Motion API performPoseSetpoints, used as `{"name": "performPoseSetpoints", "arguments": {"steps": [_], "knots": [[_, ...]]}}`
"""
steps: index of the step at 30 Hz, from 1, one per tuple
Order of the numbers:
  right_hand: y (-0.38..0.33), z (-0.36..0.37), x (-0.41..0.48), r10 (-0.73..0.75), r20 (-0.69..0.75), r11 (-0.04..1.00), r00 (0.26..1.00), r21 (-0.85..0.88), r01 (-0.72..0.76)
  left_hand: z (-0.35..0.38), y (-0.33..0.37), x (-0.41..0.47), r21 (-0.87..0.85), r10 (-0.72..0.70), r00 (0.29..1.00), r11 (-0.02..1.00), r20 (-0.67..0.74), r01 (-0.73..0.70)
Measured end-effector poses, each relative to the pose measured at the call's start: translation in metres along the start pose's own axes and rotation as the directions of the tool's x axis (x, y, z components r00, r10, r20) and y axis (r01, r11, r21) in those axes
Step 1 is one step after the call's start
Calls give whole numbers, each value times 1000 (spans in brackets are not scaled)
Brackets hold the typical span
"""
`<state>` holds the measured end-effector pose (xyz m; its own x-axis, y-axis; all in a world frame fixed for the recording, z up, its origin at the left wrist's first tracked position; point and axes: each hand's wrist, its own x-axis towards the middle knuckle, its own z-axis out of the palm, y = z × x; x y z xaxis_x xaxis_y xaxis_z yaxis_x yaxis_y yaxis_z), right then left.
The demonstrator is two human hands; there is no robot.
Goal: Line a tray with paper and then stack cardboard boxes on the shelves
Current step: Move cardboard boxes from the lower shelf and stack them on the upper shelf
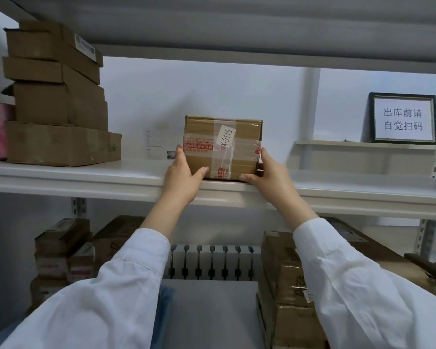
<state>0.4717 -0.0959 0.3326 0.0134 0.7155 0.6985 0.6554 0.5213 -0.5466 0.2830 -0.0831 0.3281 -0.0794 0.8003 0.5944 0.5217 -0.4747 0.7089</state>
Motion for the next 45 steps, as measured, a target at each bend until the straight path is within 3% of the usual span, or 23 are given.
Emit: {"name": "performPoseSetpoints", "arguments": {"steps": [7,14,18,22,27,32,34,38,42,45], "knots": [[-1,3,-29,-26,-181,995,983,-100,8,15,1,-27,106,117,965,990,-235,-94],[12,-17,-66,-164,-288,978,944,-176,116,39,-6,-60,-40,195,883,971,-428,-234],[35,-29,-98,72,-201,997,977,11,-71,60,-16,-86,-166,165,880,950,-445,-263],[66,-37,-115,299,-111,953,948,-16,-302,87,-23,-108,-247,120,895,938,-430,-244],[105,-38,-127,510,-33,860,859,53,-508,126,-20,-121,-364,-15,956,926,-294,-97],[140,-33,-130,656,45,755,753,-22,-656,168,-18,-124,-427,-290,956,869,-31,250],[149,-31,-130,677,71,736,732,-81,-672,185,-19,-123,-415,-413,904,808,107,418],[163,-26,-129,675,73,733,735,-178,-656,214,-22,-128,-399,-584,734,616,347,679],[176,-23,-128,676,80,733,733,-177,-657,235,-23,-133,-355,-685,556,431,470,830],[184,-21,-128,676,43,735,736,-118,-668,243,-20,-132,-257,-696,474,400,540,880]]}}
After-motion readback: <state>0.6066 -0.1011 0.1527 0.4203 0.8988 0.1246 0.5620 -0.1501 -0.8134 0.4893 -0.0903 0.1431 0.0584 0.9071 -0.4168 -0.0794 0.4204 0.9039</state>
